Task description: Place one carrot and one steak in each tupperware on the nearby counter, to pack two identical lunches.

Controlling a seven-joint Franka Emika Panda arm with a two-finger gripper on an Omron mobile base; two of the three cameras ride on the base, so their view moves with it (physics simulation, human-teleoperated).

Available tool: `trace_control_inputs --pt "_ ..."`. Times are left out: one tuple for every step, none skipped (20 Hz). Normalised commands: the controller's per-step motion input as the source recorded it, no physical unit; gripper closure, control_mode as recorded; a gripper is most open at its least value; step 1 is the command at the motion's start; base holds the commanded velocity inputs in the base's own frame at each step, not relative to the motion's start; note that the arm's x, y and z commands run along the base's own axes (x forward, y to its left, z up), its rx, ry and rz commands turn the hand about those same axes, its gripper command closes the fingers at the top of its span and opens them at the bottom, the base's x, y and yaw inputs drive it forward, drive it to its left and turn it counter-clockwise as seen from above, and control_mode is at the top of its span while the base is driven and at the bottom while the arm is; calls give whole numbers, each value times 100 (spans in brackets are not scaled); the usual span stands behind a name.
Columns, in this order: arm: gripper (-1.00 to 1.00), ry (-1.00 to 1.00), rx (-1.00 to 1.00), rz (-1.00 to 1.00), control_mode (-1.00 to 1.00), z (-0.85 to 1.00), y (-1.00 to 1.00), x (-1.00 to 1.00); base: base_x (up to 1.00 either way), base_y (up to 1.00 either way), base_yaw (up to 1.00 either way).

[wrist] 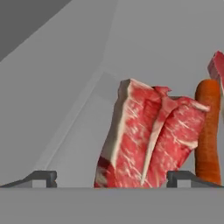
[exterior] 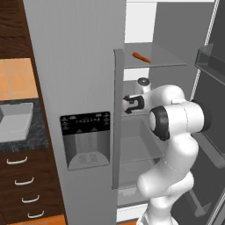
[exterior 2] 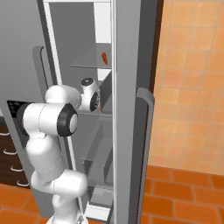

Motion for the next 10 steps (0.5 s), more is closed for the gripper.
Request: trace_control_inputs --pt "-100 0 0 2 -100 -27 -4 48 0 0 0" --pt "-100 0 0 1 -100 -26 -7 50 0 0 0" --pt "-100 1 0 1 -100 -25 -7 45 0 0 0" --pt "-100 9 0 1 -100 -25 -6 51 0 0 0" --pt "-100 5 0 1 -100 -24 -5 51 0 0 0" --pt "-100 1 0 1 -100 -24 -7 45 0 0 0" --pt "-100 0 0 1 -100 -26 -9 31 0 0 0" --pt "100 0 0 0 -100 -26 -3 15 0 0 0" --pt "100 -4 0 0 -100 -22 -1 4 0 0 0" --pt "100 -5 0 0 -100 -21 0 9 0 0 0"
